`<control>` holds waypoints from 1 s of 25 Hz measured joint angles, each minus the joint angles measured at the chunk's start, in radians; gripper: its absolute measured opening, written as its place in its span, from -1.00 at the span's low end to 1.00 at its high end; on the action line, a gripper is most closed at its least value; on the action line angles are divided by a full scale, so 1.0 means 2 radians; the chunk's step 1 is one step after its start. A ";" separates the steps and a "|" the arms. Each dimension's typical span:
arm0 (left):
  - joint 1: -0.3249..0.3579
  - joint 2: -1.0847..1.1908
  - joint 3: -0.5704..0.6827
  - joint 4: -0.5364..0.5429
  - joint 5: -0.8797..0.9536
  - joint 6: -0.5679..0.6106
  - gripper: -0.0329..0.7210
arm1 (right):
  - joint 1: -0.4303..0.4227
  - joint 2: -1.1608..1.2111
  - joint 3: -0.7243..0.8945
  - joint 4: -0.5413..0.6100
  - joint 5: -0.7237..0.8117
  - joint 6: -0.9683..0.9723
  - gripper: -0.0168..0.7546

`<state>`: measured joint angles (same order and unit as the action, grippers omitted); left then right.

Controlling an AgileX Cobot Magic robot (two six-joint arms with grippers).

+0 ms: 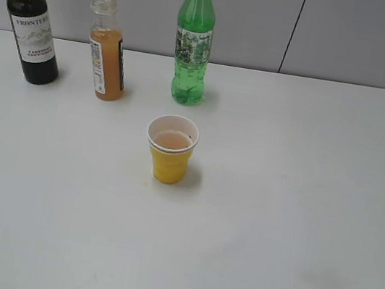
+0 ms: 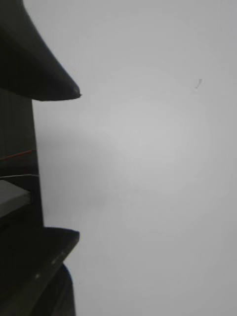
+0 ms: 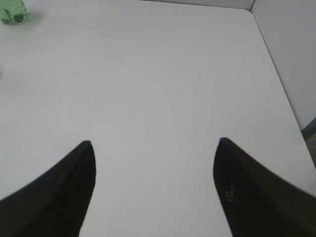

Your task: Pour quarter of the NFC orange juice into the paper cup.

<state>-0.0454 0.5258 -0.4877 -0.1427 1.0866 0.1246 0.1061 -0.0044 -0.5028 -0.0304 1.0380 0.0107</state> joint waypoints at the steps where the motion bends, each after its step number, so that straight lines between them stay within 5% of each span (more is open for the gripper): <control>1: 0.000 -0.016 0.001 0.000 -0.002 -0.002 0.65 | 0.000 0.000 0.000 0.000 0.000 0.000 0.57; 25: 0.000 -0.261 0.004 0.000 -0.002 -0.006 0.64 | 0.000 0.000 0.000 0.000 0.000 0.000 0.57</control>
<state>-0.0454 0.0037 -0.4791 -0.1427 1.0824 0.1130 0.1061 -0.0044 -0.5028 -0.0304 1.0380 0.0107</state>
